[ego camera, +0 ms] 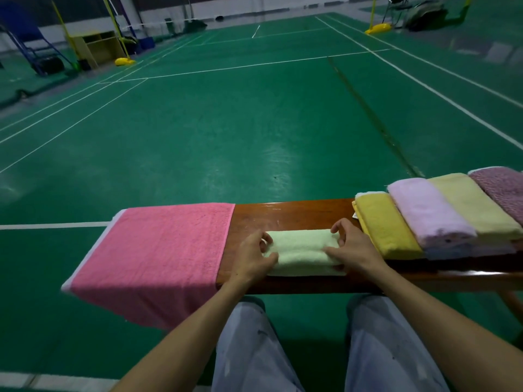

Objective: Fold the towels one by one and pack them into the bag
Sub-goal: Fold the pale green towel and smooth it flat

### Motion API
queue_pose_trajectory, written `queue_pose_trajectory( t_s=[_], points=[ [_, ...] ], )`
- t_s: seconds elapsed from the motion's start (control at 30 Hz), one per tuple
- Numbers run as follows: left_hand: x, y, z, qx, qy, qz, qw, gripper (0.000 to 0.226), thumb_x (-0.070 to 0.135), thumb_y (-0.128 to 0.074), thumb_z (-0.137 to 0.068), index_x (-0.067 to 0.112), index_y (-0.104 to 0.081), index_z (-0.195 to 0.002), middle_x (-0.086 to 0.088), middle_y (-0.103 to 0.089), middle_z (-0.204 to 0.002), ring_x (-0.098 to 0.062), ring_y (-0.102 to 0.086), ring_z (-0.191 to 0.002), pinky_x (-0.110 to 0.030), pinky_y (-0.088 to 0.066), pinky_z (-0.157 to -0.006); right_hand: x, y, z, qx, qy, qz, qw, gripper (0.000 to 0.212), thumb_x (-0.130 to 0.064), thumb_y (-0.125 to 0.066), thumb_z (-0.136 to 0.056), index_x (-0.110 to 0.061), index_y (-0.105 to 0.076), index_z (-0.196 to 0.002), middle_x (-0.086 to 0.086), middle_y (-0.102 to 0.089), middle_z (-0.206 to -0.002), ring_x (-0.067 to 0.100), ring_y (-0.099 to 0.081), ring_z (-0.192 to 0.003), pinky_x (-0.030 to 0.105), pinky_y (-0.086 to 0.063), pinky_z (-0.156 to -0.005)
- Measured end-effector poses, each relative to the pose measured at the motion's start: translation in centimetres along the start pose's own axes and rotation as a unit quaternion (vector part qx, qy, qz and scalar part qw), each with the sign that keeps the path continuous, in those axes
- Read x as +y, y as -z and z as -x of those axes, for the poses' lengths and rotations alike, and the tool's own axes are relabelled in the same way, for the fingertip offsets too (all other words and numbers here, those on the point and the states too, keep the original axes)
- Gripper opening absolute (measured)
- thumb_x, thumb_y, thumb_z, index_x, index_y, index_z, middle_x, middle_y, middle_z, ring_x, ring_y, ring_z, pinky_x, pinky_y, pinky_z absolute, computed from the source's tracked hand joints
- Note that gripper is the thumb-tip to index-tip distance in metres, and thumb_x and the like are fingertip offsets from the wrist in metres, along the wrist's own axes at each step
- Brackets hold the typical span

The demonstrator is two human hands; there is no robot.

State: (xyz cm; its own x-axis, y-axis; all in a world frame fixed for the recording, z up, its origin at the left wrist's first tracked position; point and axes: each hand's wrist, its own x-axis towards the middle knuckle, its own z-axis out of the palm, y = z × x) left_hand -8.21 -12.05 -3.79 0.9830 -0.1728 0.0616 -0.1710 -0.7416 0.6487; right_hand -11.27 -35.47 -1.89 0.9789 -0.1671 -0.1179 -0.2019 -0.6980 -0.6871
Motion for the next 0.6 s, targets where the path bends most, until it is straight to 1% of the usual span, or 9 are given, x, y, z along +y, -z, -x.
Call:
queue_pose_trajectory(
  t_s=[0.1, 0.17, 0.2, 0.23, 0.3, 0.37, 0.47, 0.53, 0.6],
  points=[
    [0.4, 0.8, 0.1, -0.028, -0.043, -0.076, 0.996, 0.025, 0.033, -0.068, -0.08, 0.025, -0.057, -0.102, 0.007, -0.056, -0.095, -0.013, -0.056, -0.086, -0.031, -0.054, -0.073, -0.3, 0.8, -0.2, 0.038, 0.029, 0.154, 0.987, 0.044, -0.045, -0.068, -0.081, -0.024, -0.05, -0.115, -0.004, -0.053, -0.087, 0.015, -0.053, -0.076, 0.027, -0.041, -0.059],
    [0.9, 1.3, -0.2, -0.043, -0.064, -0.13, 0.989, 0.025, 0.036, -0.066, -0.078, 0.027, -0.055, -0.098, 0.009, -0.051, -0.095, -0.014, -0.054, -0.086, -0.031, -0.053, -0.073, -0.5, 0.6, -0.9, 0.085, 0.087, 0.157, 0.98, 0.049, -0.053, -0.067, -0.08, -0.027, -0.054, -0.119, -0.001, -0.051, -0.102, 0.019, -0.051, -0.095, 0.032, -0.044, -0.075],
    [1.3, 1.5, -0.5, -0.054, -0.066, -0.156, 0.984, 0.024, 0.037, -0.064, -0.077, 0.027, -0.054, -0.097, 0.009, -0.049, -0.094, -0.014, -0.052, -0.085, -0.03, -0.051, -0.072, -0.7, 0.2, -1.3, 0.087, 0.118, 0.144, 0.979, 0.051, -0.056, -0.065, -0.081, -0.028, -0.056, -0.123, 0.0, -0.05, -0.111, 0.02, -0.049, -0.105, 0.035, -0.044, -0.084],
    [1.6, 1.6, -0.8, -0.062, -0.068, -0.179, 0.98, 0.023, 0.038, -0.062, -0.077, 0.027, -0.054, -0.095, 0.008, -0.047, -0.093, -0.014, -0.051, -0.085, -0.029, -0.048, -0.072, -1.0, -0.2, -1.6, 0.069, 0.14, 0.138, 0.978, 0.053, -0.059, -0.062, -0.083, -0.03, -0.057, -0.127, 0.002, -0.049, -0.121, 0.022, -0.046, -0.115, 0.038, -0.043, -0.094],
    [2.2, 1.4, -1.2, -0.06, -0.078, -0.213, 0.972, 0.019, 0.041, -0.058, -0.078, 0.024, -0.056, -0.088, 0.006, -0.046, -0.091, -0.015, -0.047, -0.088, -0.03, -0.045, -0.074, -1.4, -1.4, -2.0, -0.003, 0.136, 0.15, 0.979, 0.057, -0.061, -0.055, -0.088, -0.035, -0.05, -0.138, 0.002, -0.041, -0.144, 0.023, -0.034, -0.134, 0.046, -0.036, -0.108],
    [2.8, 0.8, -1.8, -0.025, -0.097, -0.251, 0.963, 0.027, 0.046, -0.053, -0.083, 0.019, -0.058, -0.082, 0.003, -0.048, -0.092, -0.017, -0.042, -0.091, -0.032, -0.042, -0.077, -1.2, -2.7, -1.8, -0.068, 0.1, 0.192, 0.974, 0.061, -0.065, -0.047, -0.091, -0.04, -0.036, -0.146, -0.002, -0.029, -0.155, 0.022, -0.021, -0.144, 0.052, -0.028, -0.113],
    [3.1, -0.7, -2.6, 0.023, -0.145, -0.271, 0.951, 0.043, 0.051, -0.035, -0.091, 0.016, -0.059, -0.1, -0.001, -0.051, -0.107, -0.02, -0.041, -0.102, -0.036, -0.041, -0.086, -0.9, -3.8, -0.8, -0.085, 0.085, 0.228, 0.966, 0.072, -0.077, -0.027, -0.086, -0.045, -0.025, -0.15, -0.007, -0.02, -0.16, 0.022, -0.008, -0.149, 0.056, -0.017, -0.116],
    [2.6, -1.8, -2.7, -0.034, -0.186, -0.271, 0.944, 0.055, 0.053, -0.02, -0.093, 0.019, -0.052, -0.123, -0.003, -0.049, -0.131, -0.022, -0.04, -0.124, -0.039, -0.037, -0.102, -0.9, -3.7, -0.6, -0.079, 0.09, 0.23, 0.966, 0.082, -0.086, -0.014, -0.08, -0.046, -0.02, -0.151, -0.007, -0.015, -0.162, 0.022, -0.003, -0.15, 0.059, -0.01, -0.117],
    [1.4, -2.8, -2.3, -0.088, -0.187, -0.259, 0.944, 0.055, 0.054, -0.019, -0.099, 0.024, -0.037, -0.142, 0.0, -0.035, -0.151, -0.02, -0.023, -0.143, -0.043, -0.017, -0.118, -0.4, -3.6, -0.5, -0.073, 0.099, 0.241, 0.963, 0.109, -0.096, 0.012, -0.055, -0.05, -0.015, -0.15, -0.008, -0.01, -0.163, 0.022, 0.001, -0.15, 0.061, -0.006, -0.116]
  ],
)
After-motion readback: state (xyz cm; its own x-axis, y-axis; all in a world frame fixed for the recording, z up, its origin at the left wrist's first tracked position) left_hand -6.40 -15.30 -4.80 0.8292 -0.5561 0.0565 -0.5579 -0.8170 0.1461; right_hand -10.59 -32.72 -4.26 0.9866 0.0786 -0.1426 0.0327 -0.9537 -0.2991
